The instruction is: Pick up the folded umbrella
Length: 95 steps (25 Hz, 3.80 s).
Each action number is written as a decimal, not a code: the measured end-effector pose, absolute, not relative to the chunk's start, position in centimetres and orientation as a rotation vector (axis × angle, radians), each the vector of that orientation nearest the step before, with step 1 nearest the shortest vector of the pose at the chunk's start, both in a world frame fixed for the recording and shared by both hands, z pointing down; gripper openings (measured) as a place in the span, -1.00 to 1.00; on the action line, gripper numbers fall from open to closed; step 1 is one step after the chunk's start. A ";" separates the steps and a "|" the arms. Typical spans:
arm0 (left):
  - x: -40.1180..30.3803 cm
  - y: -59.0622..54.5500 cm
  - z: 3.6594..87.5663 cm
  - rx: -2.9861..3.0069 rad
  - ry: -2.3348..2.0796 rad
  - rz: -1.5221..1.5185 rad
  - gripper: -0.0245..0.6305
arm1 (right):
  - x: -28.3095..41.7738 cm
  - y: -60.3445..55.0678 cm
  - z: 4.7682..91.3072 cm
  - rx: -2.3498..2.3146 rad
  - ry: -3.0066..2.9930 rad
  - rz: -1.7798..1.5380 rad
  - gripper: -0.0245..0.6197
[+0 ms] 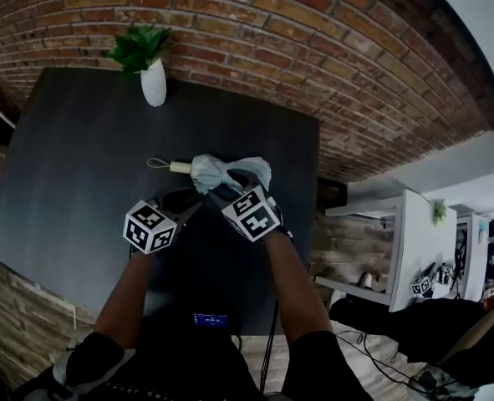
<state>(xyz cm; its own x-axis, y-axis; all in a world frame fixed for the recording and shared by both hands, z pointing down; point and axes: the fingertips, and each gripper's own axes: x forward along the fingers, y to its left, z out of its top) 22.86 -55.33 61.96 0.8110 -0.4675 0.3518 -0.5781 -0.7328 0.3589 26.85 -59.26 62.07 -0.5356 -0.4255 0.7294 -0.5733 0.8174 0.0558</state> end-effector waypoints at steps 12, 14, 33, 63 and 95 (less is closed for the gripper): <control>24.0 -58.8 65.1 2.491 -0.884 0.574 -0.39 | 26.6 -61.8 67.0 0.318 -1.962 -0.028 0.04; 24.0 -58.9 65.6 2.483 -0.895 0.624 -0.32 | 26.6 -62.0 67.8 0.273 -1.936 -0.053 0.04; 24.2 -59.7 68.1 2.425 -0.974 0.940 -0.32 | 27.0 -63.0 71.7 0.103 -1.806 -0.066 0.04; 21.4 -56.0 63.9 2.527 -0.924 0.833 -0.32 | 25.4 -58.9 66.6 0.576 -2.040 0.297 -0.03; 22.9 -37.7 53.1 2.743 -0.664 0.361 -0.33 | 28.7 -41.2 51.6 1.165 -2.484 0.560 -0.03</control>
<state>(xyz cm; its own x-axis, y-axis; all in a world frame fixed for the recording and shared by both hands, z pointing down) 22.92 -37.70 53.07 0.8620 -0.4029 0.3075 -0.4770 -0.8500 0.2235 28.70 -41.22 51.58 -0.6060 -0.6500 0.4584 -0.7839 0.5860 -0.2053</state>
